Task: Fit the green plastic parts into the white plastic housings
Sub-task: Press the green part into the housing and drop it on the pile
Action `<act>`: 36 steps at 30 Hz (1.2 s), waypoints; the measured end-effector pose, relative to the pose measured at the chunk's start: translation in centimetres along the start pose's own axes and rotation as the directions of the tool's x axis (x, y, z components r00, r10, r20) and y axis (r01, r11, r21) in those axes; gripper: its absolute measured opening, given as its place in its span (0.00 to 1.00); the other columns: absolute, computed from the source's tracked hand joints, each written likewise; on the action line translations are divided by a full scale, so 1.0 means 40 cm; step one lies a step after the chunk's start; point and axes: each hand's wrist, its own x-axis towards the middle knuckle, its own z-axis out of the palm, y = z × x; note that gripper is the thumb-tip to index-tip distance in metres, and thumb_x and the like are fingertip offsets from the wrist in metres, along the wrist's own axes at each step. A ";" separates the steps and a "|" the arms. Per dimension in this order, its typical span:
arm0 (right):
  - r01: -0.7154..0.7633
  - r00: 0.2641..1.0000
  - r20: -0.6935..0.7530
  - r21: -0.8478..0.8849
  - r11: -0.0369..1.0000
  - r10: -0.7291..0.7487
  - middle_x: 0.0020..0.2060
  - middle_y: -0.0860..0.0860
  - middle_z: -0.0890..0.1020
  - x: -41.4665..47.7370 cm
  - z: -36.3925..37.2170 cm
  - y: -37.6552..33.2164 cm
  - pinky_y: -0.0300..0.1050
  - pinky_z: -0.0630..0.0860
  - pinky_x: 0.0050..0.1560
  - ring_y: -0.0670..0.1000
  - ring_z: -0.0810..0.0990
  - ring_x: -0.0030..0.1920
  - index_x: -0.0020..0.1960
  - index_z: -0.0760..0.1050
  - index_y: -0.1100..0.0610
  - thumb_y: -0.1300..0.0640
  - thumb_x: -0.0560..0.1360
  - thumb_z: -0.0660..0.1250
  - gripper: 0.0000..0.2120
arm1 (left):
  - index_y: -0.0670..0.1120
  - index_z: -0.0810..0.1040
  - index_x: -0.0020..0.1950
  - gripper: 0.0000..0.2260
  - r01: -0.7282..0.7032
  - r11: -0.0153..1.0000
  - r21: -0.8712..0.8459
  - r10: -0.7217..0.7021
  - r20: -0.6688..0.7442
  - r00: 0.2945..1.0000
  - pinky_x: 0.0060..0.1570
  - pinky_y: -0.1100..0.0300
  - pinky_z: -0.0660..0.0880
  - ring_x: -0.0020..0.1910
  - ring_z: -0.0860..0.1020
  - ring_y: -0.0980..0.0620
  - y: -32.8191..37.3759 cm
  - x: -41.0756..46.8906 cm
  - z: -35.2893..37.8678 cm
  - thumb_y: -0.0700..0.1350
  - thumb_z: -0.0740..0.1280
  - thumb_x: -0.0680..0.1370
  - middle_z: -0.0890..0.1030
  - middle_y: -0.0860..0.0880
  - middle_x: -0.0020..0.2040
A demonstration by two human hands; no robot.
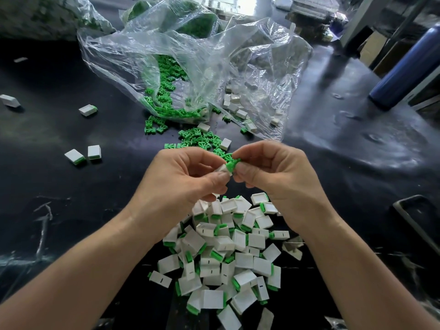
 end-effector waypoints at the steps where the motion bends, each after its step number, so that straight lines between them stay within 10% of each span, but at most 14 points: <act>1: 0.010 1.000 -0.003 -0.019 1.000 -0.010 0.31 0.47 0.82 0.000 0.000 0.000 0.32 0.73 0.34 0.43 0.79 0.32 0.40 0.78 0.55 0.70 0.69 0.69 0.10 | 0.46 0.82 0.38 0.05 -0.008 1.000 0.007 0.008 0.005 1.000 0.31 0.65 0.77 0.30 0.80 0.54 0.000 -0.001 0.000 0.42 0.72 0.63 0.83 0.46 0.32; 15: 0.072 0.997 0.022 -0.301 0.951 -0.069 0.33 0.50 0.82 -0.006 -0.003 0.002 0.52 0.79 0.40 0.51 0.80 0.33 0.34 0.77 0.48 0.69 0.68 0.72 0.16 | 0.51 0.82 0.37 0.07 -0.192 0.931 0.310 0.196 0.020 0.980 0.31 0.63 0.77 0.28 0.79 0.57 -0.013 -0.006 -0.003 0.38 0.73 0.68 0.82 0.51 0.30; 25: 0.308 0.951 0.128 -0.489 0.816 -0.282 0.29 0.50 0.79 -0.016 0.001 0.017 0.30 0.69 0.30 0.44 0.74 0.30 0.37 0.80 0.63 0.67 0.66 0.71 0.02 | 0.46 0.83 0.38 0.03 -0.332 0.752 0.570 0.354 0.076 0.932 0.29 0.63 0.74 0.31 0.78 0.54 -0.014 -0.018 -0.001 0.39 0.74 0.68 0.79 0.55 0.29; 30: 0.162 0.987 0.047 -0.304 0.939 -0.155 0.33 0.50 0.83 -0.012 -0.002 0.005 0.36 0.77 0.35 0.44 0.80 0.32 0.40 0.82 0.57 0.67 0.67 0.73 0.06 | 0.51 0.81 0.38 0.07 -0.268 0.871 0.412 0.283 0.026 0.959 0.33 0.56 0.78 0.28 0.78 0.56 -0.012 -0.006 -0.004 0.38 0.73 0.69 0.81 0.52 0.31; 36: -0.212 0.976 0.060 0.098 0.972 0.207 0.32 0.50 0.82 0.000 -0.017 -0.001 0.36 0.73 0.33 0.46 0.78 0.31 0.41 0.76 0.59 0.41 0.62 0.64 0.21 | 0.50 0.83 0.38 0.07 -0.255 0.958 0.132 0.258 -0.004 0.966 0.33 0.63 0.76 0.30 0.78 0.54 -0.003 -0.007 -0.003 0.48 0.72 0.61 0.82 0.52 0.33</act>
